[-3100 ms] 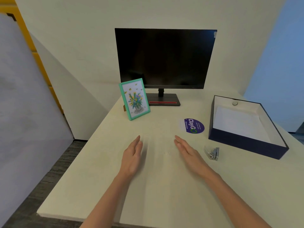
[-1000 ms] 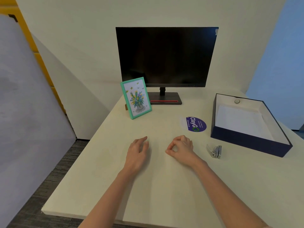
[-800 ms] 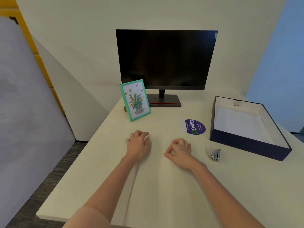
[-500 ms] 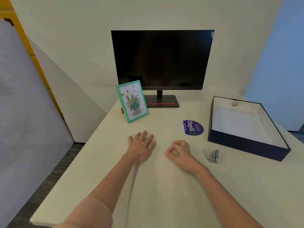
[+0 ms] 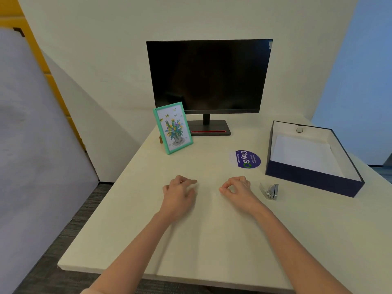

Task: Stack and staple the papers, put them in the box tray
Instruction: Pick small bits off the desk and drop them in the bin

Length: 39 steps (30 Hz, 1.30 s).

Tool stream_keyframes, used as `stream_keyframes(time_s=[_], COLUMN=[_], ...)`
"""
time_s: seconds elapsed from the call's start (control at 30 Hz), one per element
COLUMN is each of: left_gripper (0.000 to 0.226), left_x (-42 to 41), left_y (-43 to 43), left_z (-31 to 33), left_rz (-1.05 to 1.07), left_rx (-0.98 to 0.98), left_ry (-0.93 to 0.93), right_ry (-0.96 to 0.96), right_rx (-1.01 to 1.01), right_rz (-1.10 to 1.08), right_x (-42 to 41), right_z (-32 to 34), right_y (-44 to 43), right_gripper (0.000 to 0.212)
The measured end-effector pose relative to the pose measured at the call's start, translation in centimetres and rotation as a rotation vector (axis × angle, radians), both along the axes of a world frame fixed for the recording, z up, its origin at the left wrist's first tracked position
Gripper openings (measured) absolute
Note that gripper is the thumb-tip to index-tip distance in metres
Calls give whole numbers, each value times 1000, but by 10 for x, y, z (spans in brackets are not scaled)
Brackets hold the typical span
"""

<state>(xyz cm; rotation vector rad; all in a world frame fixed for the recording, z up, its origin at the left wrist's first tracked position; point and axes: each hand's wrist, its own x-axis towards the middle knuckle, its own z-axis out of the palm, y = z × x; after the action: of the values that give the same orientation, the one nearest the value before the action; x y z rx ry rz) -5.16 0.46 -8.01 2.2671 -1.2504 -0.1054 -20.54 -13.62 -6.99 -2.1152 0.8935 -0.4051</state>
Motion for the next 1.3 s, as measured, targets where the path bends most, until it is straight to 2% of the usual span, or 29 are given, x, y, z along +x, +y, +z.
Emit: stream_keyframes(time_s=[0.1,0.2,0.4,0.5,0.6,0.7,1.0,1.3], left_gripper=[29,27,34,39,33,32,46,13], left_x=[1,-6,-40,-52,-51,-48,-53,-52], left_y=[1,-2,-13,-14,-17,-18,-39,-44], left_z=[-2,-5,-16,-19,-14,-8,-8,-6], left_rz=[215,271,117,48,53,178,200,219], left_rx=[-62,-76,26,36,11,-47,-84,-211], left_ry=[91,89,-185,-233,-167,1,95,213], right_ry=[-8,-18,-42,-45,-55,-65,-84,-88], right_rx=[23,37,37,35,39,46,57,53], right_rz=[-26,-47,-65,-66,-72,-75,-88,-77], right_x=[-4,-7,-9,-10,-11,-12,-13,-11], right_z=[2,2,-2,-3,-2,-3,-8,-10], right_y=[-1,-1,0,0,-1,-1,-3,-4], right_gripper=[9,9,5,5,5,5,6,6])
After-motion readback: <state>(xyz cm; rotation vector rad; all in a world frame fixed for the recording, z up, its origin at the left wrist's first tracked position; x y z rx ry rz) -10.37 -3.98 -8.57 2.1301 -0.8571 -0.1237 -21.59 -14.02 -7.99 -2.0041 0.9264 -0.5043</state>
